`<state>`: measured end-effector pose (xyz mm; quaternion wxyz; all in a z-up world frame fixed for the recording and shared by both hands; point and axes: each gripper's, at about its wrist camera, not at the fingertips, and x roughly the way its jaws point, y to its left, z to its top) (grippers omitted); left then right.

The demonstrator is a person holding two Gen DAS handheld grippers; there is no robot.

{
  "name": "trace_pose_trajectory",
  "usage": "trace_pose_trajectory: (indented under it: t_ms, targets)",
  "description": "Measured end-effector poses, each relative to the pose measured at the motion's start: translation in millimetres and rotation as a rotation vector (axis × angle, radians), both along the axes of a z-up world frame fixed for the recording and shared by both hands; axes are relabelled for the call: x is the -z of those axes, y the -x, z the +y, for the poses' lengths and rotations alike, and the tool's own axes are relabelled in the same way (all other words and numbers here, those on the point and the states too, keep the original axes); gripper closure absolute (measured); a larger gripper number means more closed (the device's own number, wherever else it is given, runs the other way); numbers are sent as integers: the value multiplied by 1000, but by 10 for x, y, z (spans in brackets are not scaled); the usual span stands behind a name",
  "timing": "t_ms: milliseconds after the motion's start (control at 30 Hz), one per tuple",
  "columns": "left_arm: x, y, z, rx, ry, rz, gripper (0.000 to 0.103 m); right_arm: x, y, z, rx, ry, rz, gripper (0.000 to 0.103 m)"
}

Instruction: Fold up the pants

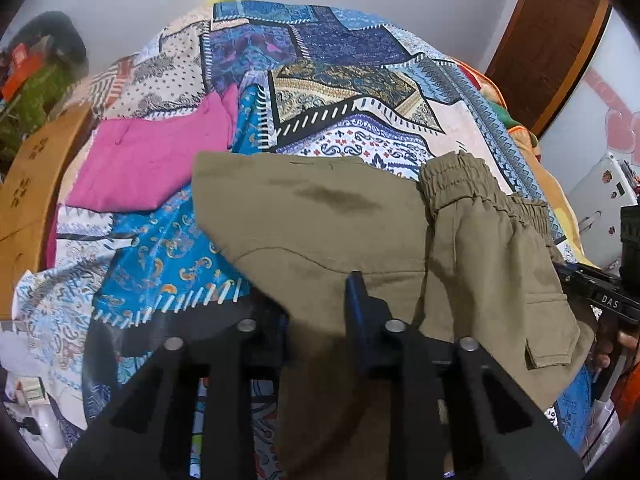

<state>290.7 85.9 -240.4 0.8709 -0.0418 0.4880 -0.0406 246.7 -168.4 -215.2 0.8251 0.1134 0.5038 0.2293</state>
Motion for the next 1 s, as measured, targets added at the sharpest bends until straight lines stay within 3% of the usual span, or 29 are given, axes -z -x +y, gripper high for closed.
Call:
trace_pose_trajectory:
  t_ms: [67, 233, 667, 1000]
  targets:
    - [-58, 19, 1, -4, -28, -25, 89, -65, 4, 31, -18, 37, -30, 84]
    - [-210, 69, 40, -13, -48, -61, 97, -286, 30, 88, -43, 95, -114, 89]
    - [-852, 148, 341, -52, -106, -200, 100, -1030, -142, 464, -96, 100, -308, 90]
    - [-1204, -43, 976, -143, -178, -276, 100, -1361, -522, 1120, -170, 85, -414, 90]
